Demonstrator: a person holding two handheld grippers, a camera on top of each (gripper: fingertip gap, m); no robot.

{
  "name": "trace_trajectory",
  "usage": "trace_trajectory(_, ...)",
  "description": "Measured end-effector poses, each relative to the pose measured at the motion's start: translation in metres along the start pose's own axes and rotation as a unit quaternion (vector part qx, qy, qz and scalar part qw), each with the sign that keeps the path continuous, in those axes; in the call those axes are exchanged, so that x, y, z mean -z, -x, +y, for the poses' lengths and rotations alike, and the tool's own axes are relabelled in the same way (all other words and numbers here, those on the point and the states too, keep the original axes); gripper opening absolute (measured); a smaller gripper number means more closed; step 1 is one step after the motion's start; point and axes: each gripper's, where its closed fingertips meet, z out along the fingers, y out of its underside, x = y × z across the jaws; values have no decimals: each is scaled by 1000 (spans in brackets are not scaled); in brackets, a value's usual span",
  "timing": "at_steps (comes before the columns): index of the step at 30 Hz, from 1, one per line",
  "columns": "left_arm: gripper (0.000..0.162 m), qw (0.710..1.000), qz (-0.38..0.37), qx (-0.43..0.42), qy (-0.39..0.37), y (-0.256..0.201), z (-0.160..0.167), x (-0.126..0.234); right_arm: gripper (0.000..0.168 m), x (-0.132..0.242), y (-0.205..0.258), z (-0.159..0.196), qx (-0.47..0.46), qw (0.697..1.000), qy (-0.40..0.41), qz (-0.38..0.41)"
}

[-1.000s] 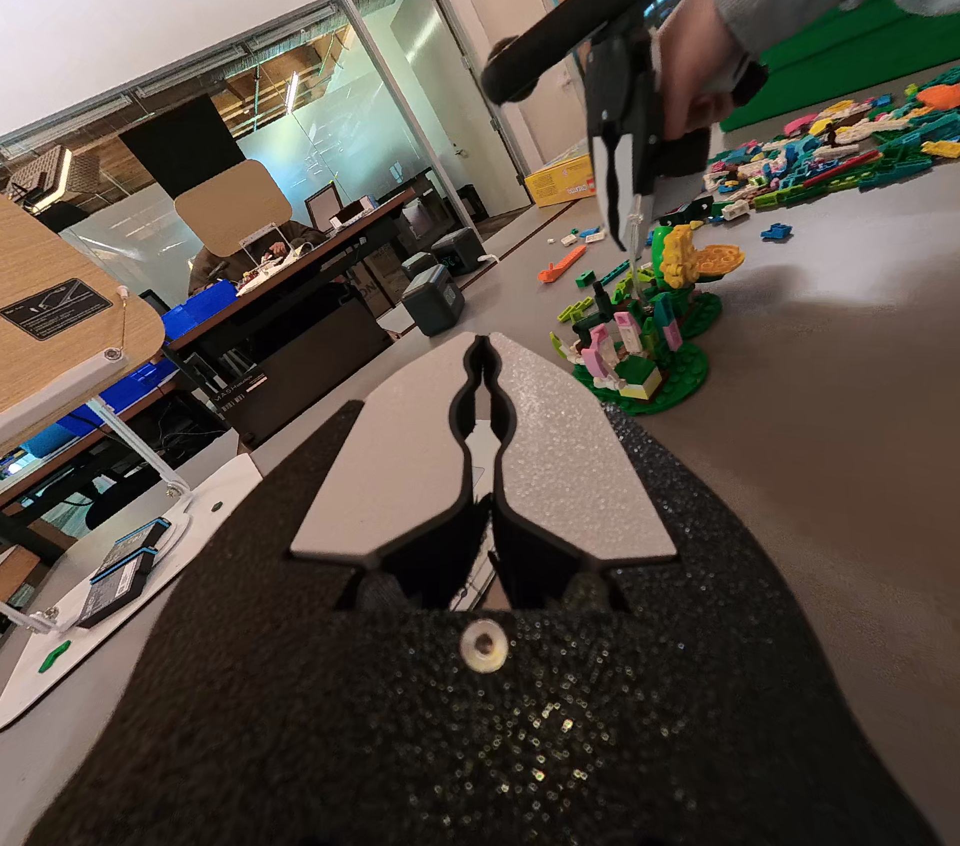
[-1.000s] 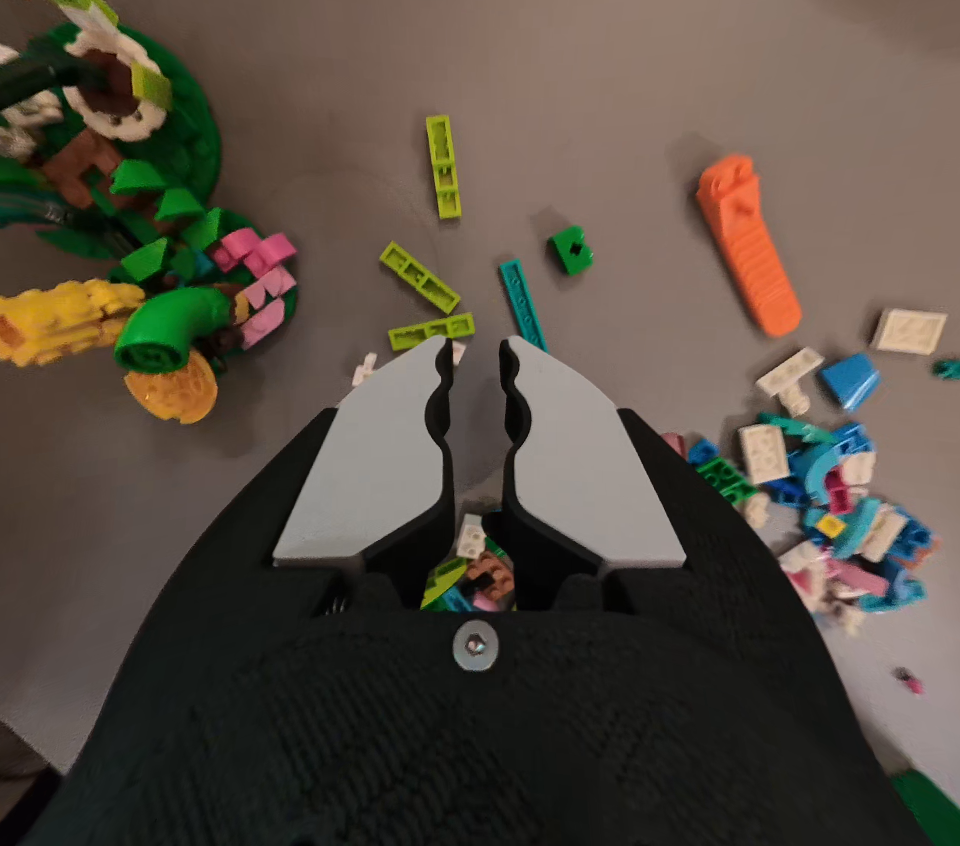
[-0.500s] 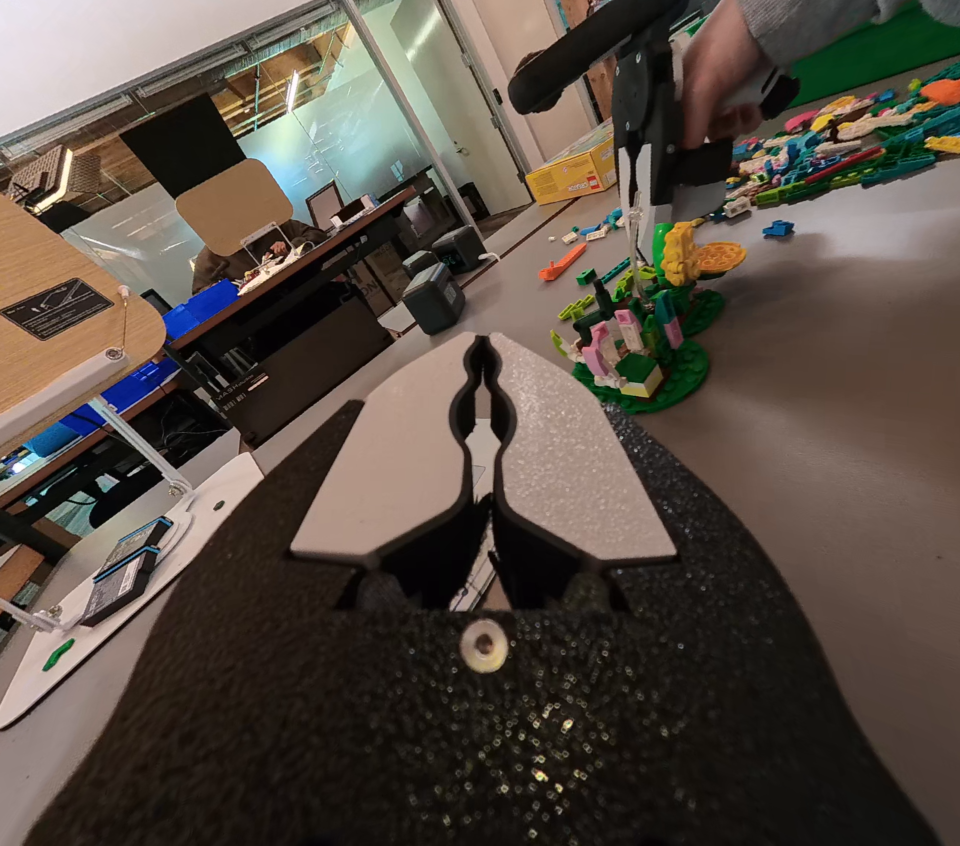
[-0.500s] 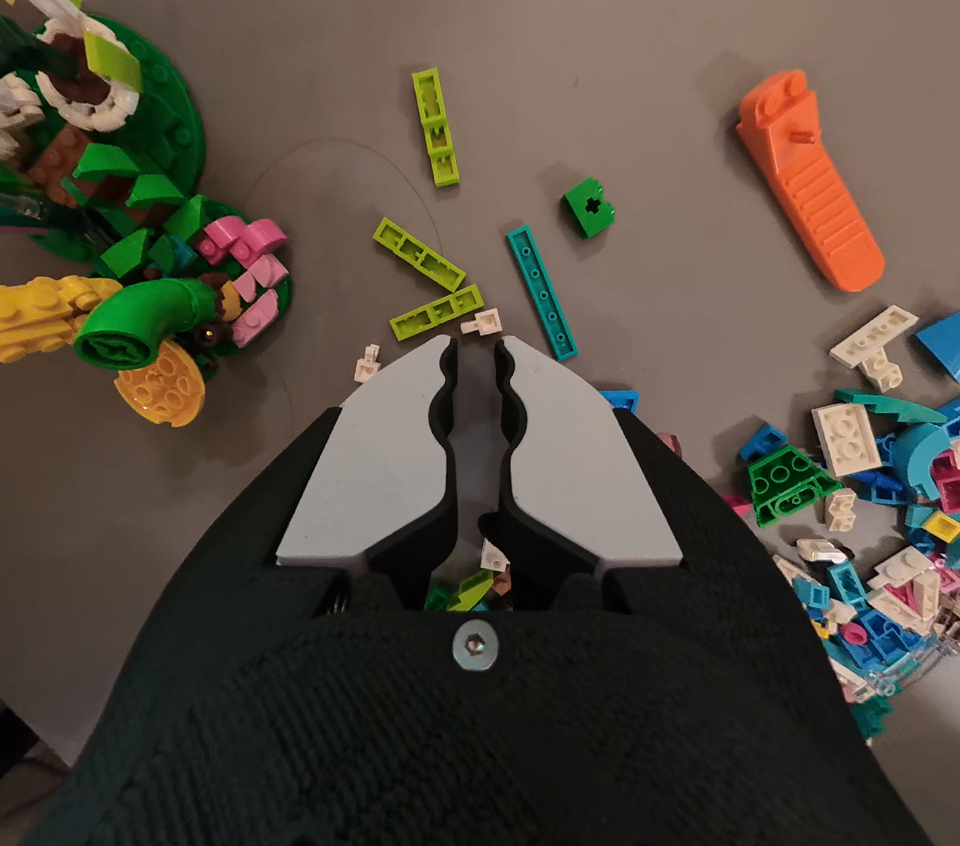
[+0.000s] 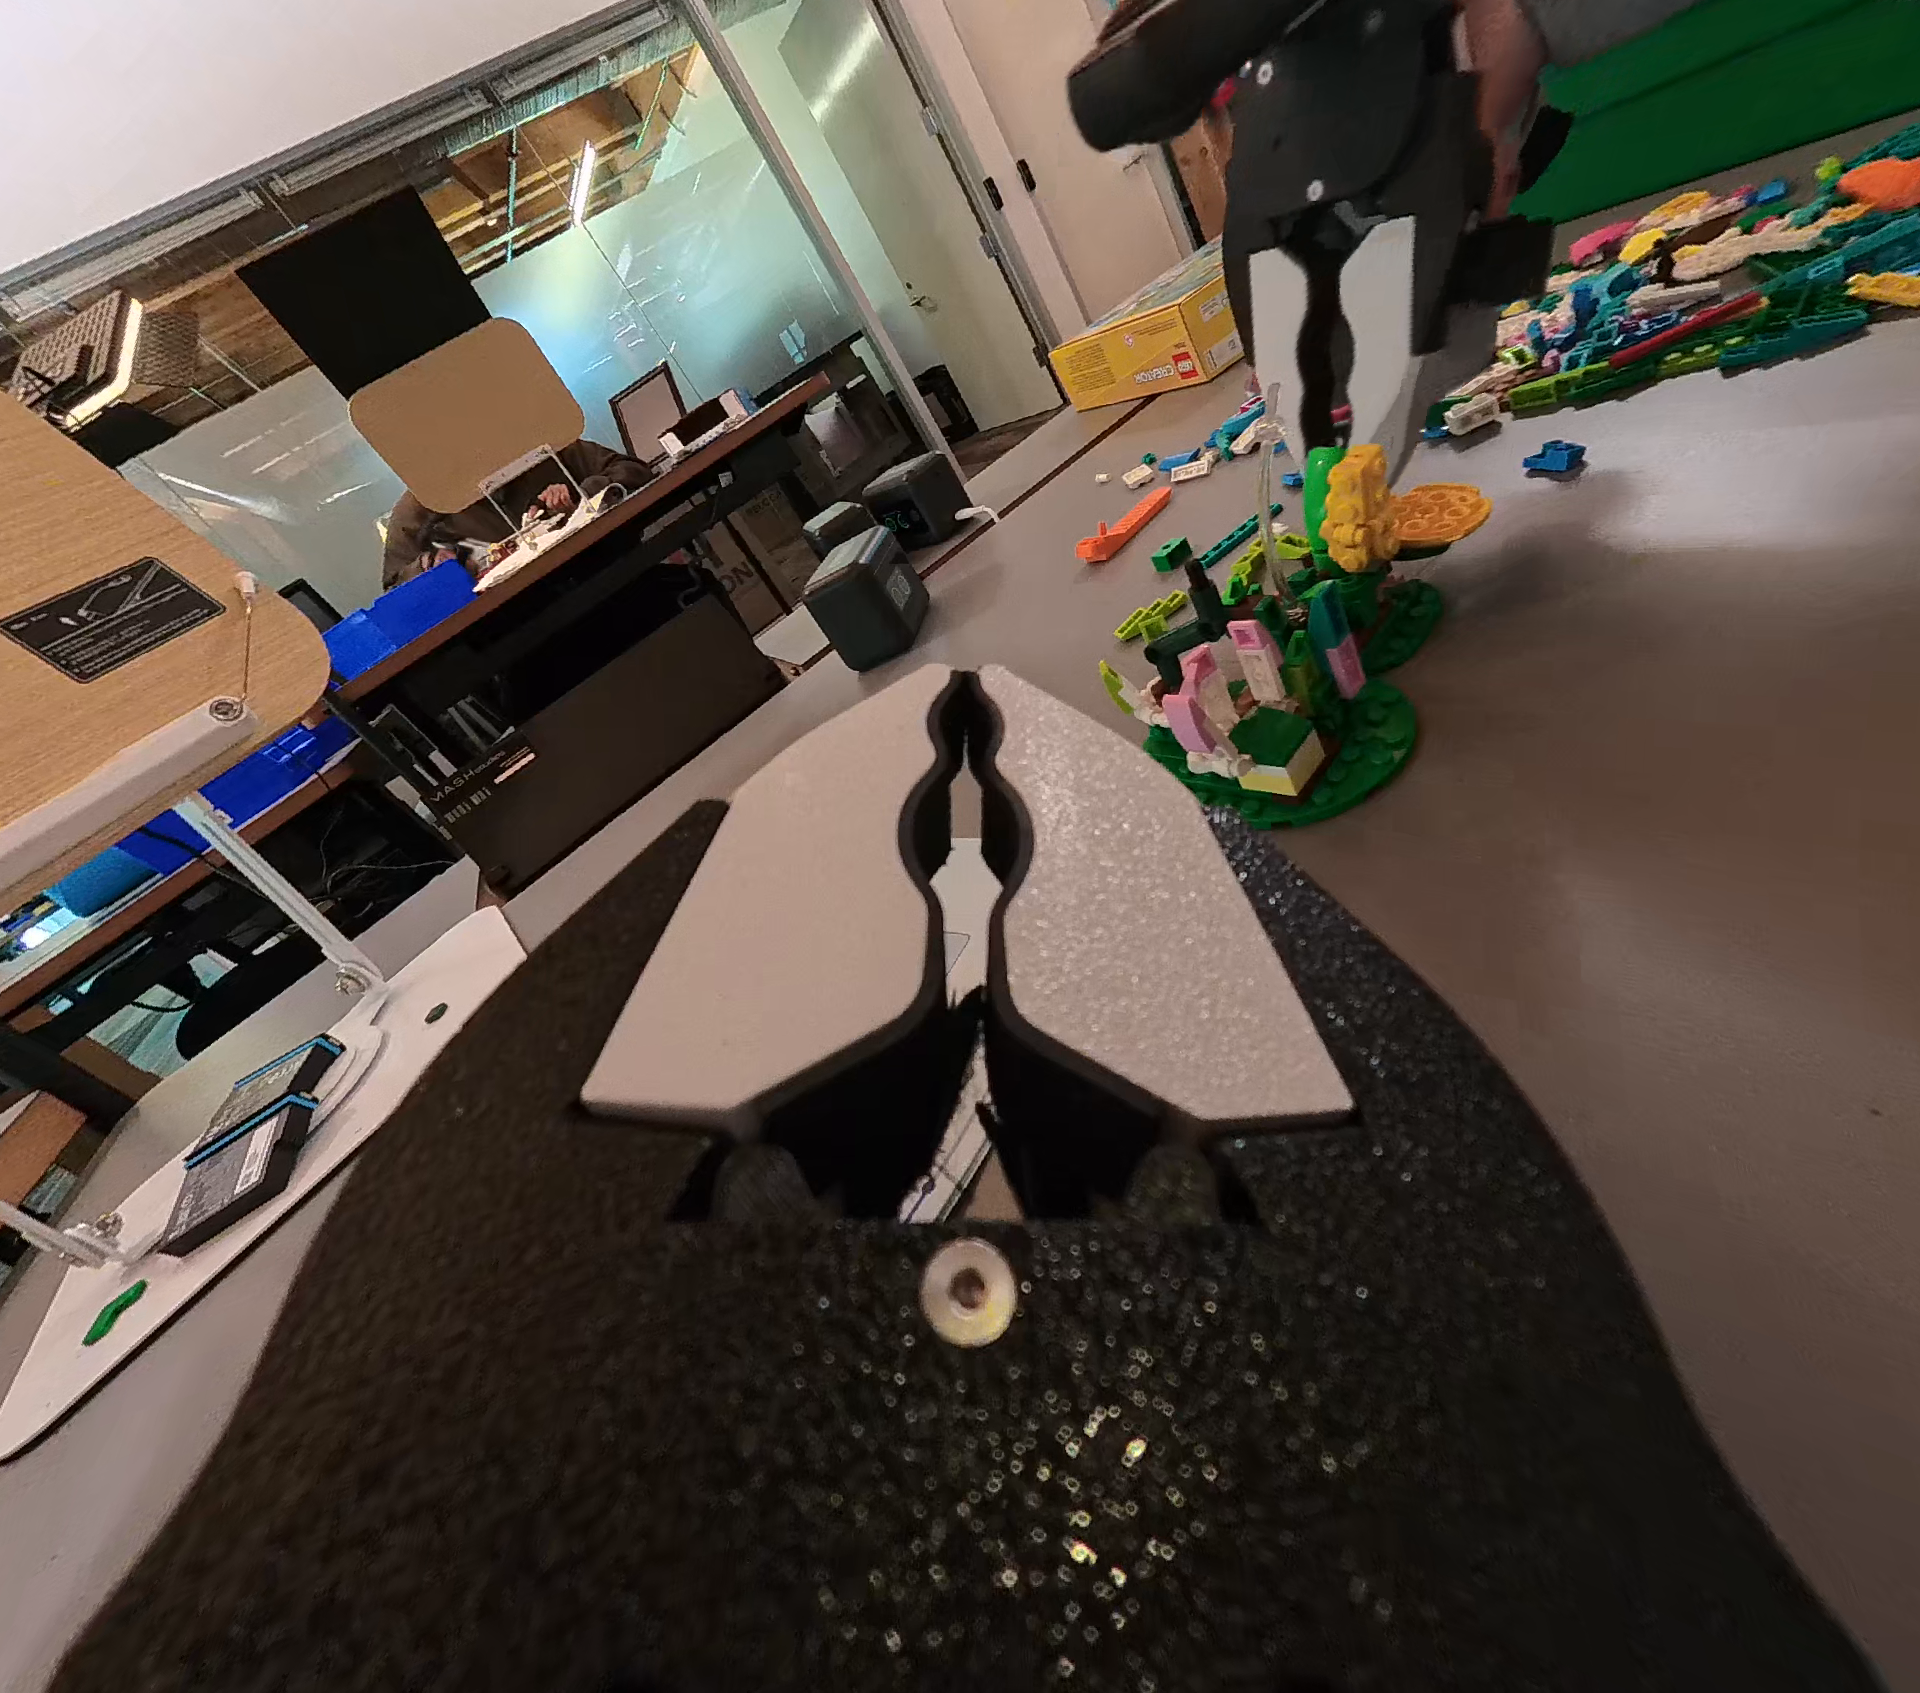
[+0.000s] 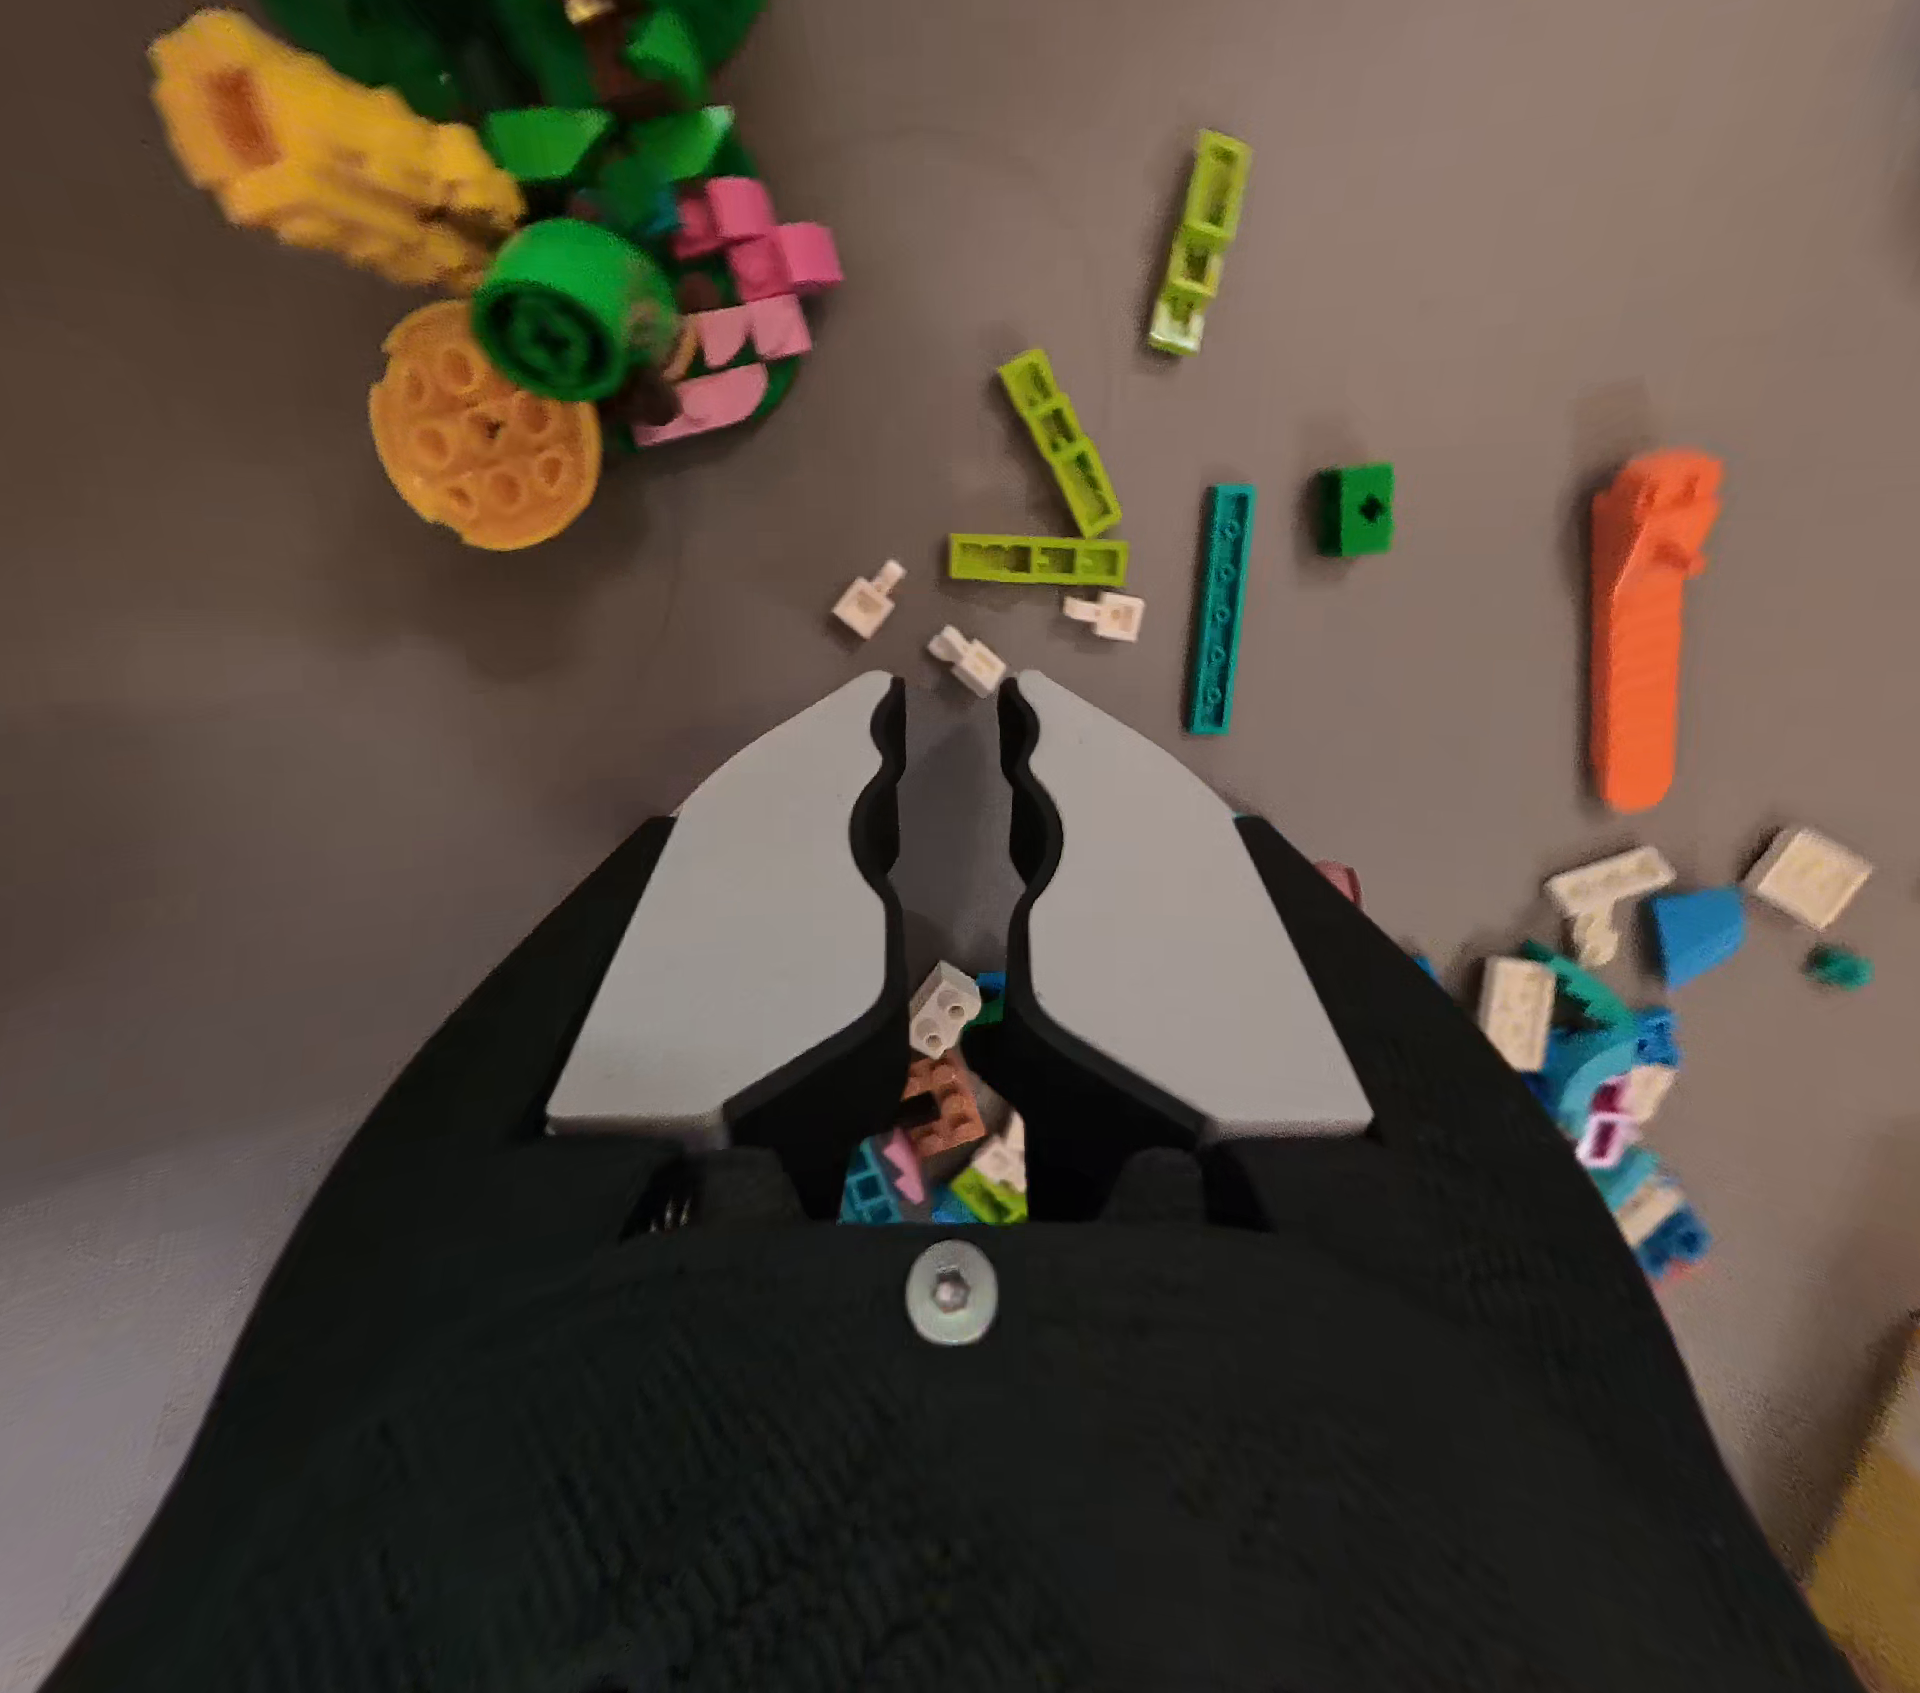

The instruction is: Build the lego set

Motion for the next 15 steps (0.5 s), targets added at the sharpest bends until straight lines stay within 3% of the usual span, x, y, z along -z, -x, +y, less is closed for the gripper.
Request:
trace_trajectory(6,0,1000,0,-1,0,0,0,0,16,-6,6,-1,115,992,27,41)
trace_trajectory(12,0,1000,-2,-1,-1,1,-1,0,15,-7,-2,-1,132,989,38,58)
trace_trajectory(15,0,1000,-1,-1,0,1,0,0,5,-9,-6,0,137,987,45,67)
